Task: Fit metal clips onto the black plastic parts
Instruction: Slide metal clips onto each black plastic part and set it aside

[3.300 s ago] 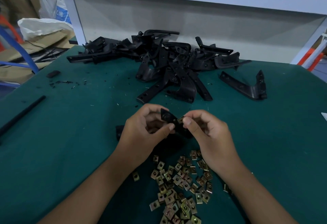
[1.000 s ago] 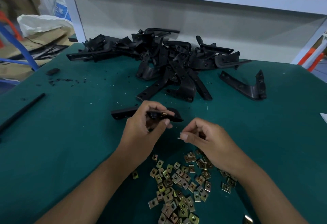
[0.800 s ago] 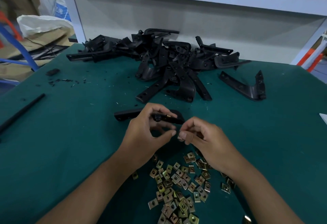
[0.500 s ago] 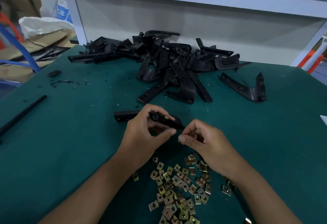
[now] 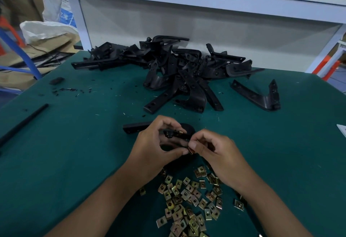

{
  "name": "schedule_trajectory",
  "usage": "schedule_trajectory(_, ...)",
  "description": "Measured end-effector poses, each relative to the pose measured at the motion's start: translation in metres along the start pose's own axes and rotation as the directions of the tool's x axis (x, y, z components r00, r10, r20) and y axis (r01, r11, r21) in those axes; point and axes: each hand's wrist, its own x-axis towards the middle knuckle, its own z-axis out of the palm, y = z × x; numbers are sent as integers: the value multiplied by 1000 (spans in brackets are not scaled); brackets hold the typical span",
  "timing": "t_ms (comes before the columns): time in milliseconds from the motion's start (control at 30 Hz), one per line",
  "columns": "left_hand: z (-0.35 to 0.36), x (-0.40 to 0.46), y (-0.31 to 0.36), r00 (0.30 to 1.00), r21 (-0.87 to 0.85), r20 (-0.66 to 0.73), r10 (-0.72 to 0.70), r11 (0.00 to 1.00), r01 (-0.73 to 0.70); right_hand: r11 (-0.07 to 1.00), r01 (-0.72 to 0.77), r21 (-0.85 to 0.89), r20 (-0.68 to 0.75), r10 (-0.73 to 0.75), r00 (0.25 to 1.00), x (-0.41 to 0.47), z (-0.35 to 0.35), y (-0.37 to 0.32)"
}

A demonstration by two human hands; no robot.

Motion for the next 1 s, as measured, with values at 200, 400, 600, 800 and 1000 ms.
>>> schedule_trajectory(200, -2, 1, 2, 988, 46, -154, 28, 999, -22, 968, -55, 246, -99, 81, 992, 2, -2, -2)
schedule_trajectory(400, -3, 1, 0, 982, 42, -186, 22, 999, -15, 911, -70, 407, -126, 132, 983, 4, -3, -4)
schedule_trajectory(600, -1, 0, 2, 983, -9, -181, 17, 1000, -19, 868, -68, 491, -102, 135, 986, 4, -7, -6)
schedule_trajectory(800, 1, 0, 4, 988, 4, -142, 66, 998, -67, 809, -66, 584, -66, 128, 990, 6, -8, -6)
schedule_trajectory(1000, 2, -1, 5, 991, -3, -129, 30, 1000, -31, 794, -65, 604, -77, 139, 987, 6, -6, -6)
